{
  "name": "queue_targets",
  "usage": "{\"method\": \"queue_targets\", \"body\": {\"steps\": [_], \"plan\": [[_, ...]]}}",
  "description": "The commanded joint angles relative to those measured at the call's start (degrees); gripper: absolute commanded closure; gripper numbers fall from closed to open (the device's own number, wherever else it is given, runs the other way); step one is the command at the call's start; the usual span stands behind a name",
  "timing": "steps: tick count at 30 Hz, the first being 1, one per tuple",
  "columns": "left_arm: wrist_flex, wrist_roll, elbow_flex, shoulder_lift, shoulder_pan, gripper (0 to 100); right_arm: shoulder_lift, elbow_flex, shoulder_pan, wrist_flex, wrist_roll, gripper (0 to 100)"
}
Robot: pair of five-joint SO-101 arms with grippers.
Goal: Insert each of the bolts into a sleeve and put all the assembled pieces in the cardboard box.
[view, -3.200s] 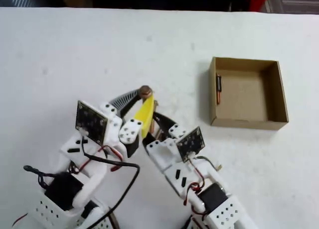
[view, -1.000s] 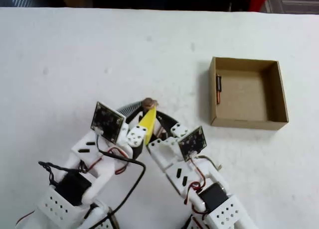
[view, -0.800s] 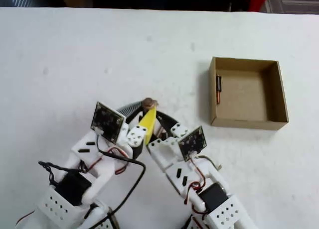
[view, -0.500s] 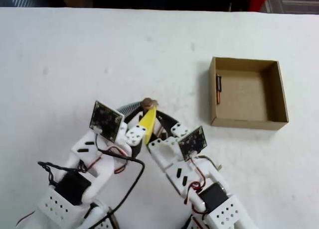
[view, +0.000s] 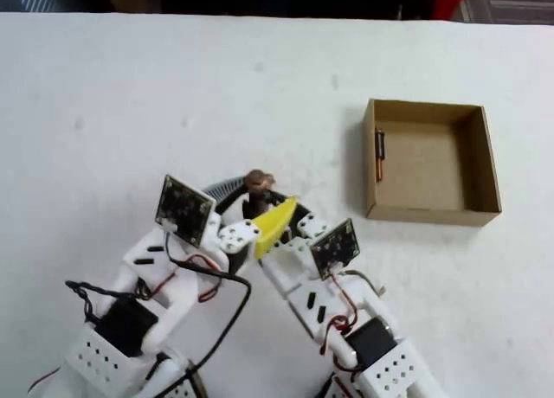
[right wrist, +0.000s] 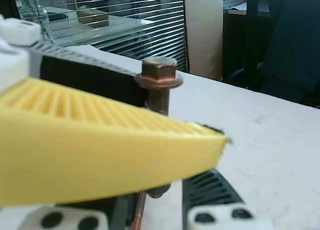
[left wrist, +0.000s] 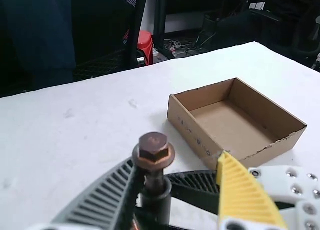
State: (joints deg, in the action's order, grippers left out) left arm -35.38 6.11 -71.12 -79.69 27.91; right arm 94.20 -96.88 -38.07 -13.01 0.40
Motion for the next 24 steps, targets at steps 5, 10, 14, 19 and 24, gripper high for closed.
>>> {"method": "queue_targets", "body": {"steps": [5, 10, 14, 19, 24], "plan": [[-0.18, 0.35, 0.44, -0.57, -4.18, 75, 0.84, -0.35, 0.66, -0.04, -0.44, 98.1], [-0.09, 0.26, 0.53, -0.57, -4.35, 75, 0.84, -0.35, 0.57, -0.04, -0.44, 98.1], [3.52, 0.26, 0.88, -0.57, -4.7, 75, 0.84, -0.35, 0.57, -0.04, -0.44, 98.1], [4.13, 0.26, 4.22, -0.57, -7.6, 75, 0.84, -0.35, 0.92, -0.92, -0.26, 98.1], [3.96, 0.26, 7.56, -0.92, -17.1, 84, 0.84, -0.35, 1.01, -1.71, -0.09, 98.1]]}}
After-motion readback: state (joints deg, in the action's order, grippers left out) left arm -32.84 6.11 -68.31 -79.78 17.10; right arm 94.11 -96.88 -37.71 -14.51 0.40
